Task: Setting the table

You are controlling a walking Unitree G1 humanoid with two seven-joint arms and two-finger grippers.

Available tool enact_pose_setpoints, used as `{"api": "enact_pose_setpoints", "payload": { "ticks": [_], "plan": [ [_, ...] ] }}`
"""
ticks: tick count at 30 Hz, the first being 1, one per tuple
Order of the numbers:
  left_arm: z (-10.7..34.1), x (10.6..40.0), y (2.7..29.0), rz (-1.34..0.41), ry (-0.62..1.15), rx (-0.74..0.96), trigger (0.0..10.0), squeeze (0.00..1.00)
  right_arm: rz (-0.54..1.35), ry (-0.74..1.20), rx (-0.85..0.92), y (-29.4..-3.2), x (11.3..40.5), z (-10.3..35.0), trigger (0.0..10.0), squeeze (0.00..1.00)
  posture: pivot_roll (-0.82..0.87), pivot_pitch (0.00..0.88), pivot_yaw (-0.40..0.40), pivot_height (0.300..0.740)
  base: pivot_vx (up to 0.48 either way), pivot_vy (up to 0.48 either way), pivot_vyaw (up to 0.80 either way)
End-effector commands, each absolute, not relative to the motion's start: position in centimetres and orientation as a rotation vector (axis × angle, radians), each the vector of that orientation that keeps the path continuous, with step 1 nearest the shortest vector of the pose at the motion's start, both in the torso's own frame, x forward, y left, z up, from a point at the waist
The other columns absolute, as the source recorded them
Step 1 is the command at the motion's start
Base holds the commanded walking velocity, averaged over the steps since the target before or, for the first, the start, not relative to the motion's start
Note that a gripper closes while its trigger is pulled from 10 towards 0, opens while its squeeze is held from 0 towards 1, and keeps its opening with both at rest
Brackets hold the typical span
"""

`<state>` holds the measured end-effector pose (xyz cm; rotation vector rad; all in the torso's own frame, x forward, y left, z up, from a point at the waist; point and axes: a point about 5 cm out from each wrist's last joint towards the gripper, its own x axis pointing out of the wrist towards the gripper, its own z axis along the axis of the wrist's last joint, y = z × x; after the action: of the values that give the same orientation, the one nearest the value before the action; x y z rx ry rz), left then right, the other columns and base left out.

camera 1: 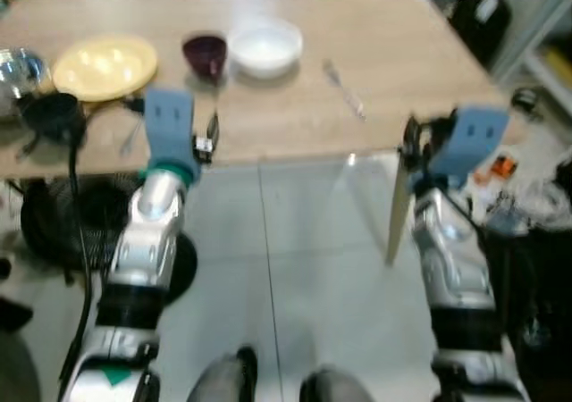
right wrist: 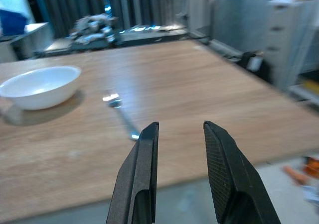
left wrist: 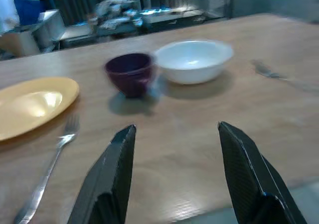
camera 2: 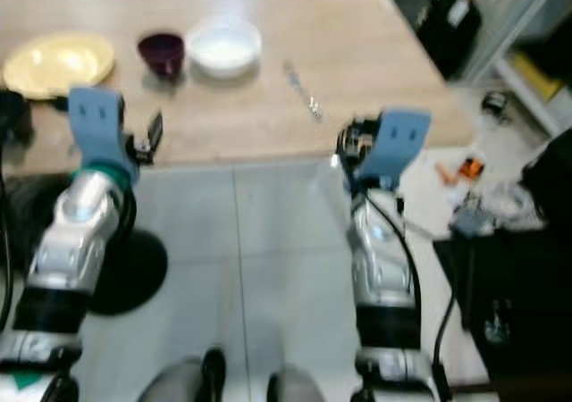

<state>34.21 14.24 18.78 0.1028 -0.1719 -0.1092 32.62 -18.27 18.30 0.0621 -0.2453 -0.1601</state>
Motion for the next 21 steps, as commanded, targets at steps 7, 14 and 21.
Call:
{"api": "enact_pose_setpoints", "payload": {
  "ticks": [7,14,21],
  "plan": [
    [18.48,34.16,14.67,-0.097,-0.162,0.117,10.0,0.0,-0.165,-0.246,0.069,-18.16,32.46,18.14,10.0,0.0,0.0,0.0,0.044,0.74,-0.417,0.0,0.0],
    [18.55,34.2,14.6,-0.1,-0.164,0.119,10.0,0.0,-0.169,-0.244,0.07,-18.22,32.42,18.05,10.0,0.0,0.0,0.0,0.049,0.74,-0.421,0.0,0.0],
    [18.62,34.26,14.62,-0.101,-0.166,0.12,10.0,0.0,-0.172,-0.245,0.071,-18.24,32.44,18.06,10.0,0.0,0.0,0.0,0.05,0.74,-0.422,0.0,0.0]
  ]
}}
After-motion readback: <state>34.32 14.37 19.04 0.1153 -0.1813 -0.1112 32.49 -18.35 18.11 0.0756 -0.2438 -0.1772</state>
